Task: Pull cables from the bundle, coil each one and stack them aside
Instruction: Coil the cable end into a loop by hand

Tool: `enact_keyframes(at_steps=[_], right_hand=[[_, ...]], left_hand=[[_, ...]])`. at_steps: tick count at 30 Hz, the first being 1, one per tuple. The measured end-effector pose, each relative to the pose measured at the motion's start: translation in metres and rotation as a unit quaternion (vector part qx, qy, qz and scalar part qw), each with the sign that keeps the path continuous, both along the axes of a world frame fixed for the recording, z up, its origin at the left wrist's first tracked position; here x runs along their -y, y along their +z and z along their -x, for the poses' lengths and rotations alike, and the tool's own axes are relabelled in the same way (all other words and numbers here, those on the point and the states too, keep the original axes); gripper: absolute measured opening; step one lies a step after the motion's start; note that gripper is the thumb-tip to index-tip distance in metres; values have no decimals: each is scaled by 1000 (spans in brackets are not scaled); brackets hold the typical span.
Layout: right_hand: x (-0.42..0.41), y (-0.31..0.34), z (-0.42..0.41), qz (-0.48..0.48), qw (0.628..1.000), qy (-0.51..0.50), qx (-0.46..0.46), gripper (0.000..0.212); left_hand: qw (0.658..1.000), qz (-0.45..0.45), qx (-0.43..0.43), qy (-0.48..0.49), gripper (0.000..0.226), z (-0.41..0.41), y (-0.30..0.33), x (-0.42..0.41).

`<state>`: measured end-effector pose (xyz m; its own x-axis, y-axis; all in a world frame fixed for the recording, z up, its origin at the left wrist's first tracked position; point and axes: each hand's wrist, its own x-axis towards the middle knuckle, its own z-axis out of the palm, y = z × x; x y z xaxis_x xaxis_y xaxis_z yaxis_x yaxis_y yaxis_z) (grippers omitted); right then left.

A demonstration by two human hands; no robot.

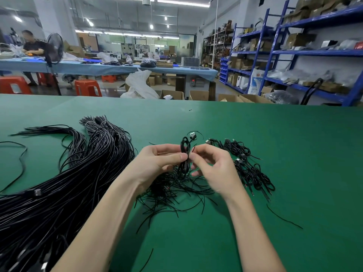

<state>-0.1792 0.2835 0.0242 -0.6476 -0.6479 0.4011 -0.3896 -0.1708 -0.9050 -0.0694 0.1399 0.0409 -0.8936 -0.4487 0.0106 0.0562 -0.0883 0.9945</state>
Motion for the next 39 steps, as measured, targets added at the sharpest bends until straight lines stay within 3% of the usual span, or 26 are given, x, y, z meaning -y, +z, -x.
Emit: enact_keyframes(at_steps=[5,10,12,14,16,19,21,23,25,29,33,35,39], right_hand=[[-1,3,1,-25,999,-1,-38,11],[-2,4,3,-28,995,26,89,9],[-4,3,7,-69,992,4,103,9],[-3,2,11,-115,985,-26,128,11],[-3,1,13,-125,968,-25,218,16],[-8,-3,14,-45,904,53,422,15],[-9,-8,13,11,876,81,475,14],[-7,-12,13,20,905,73,419,13],[-3,-12,14,35,943,48,328,10],[2,-7,10,55,992,-37,109,9],[2,-3,2,82,994,-63,-16,12],[-1,-2,2,69,994,-64,-48,10],[-2,0,0,36,989,-80,-119,10]], left_hand=[[999,9,0,-49,38,-4,2,1],[988,144,-51,11,26,-3,1,-3],[972,220,-74,31,19,-1,-2,-7],[941,322,-92,57,18,1,-4,-11],[881,450,-125,70,22,2,-6,-12],[788,584,-178,70,29,3,-11,-13],[772,599,-195,83,28,4,-15,-15],[800,561,-188,100,32,6,-13,-16],[862,472,-158,94,39,6,-9,-17],[970,202,-108,84,38,9,0,-21],[988,-35,-117,91,15,11,4,-25],[984,-131,-108,54,19,11,5,-23],[984,-174,-22,8,31,9,3,-18]])
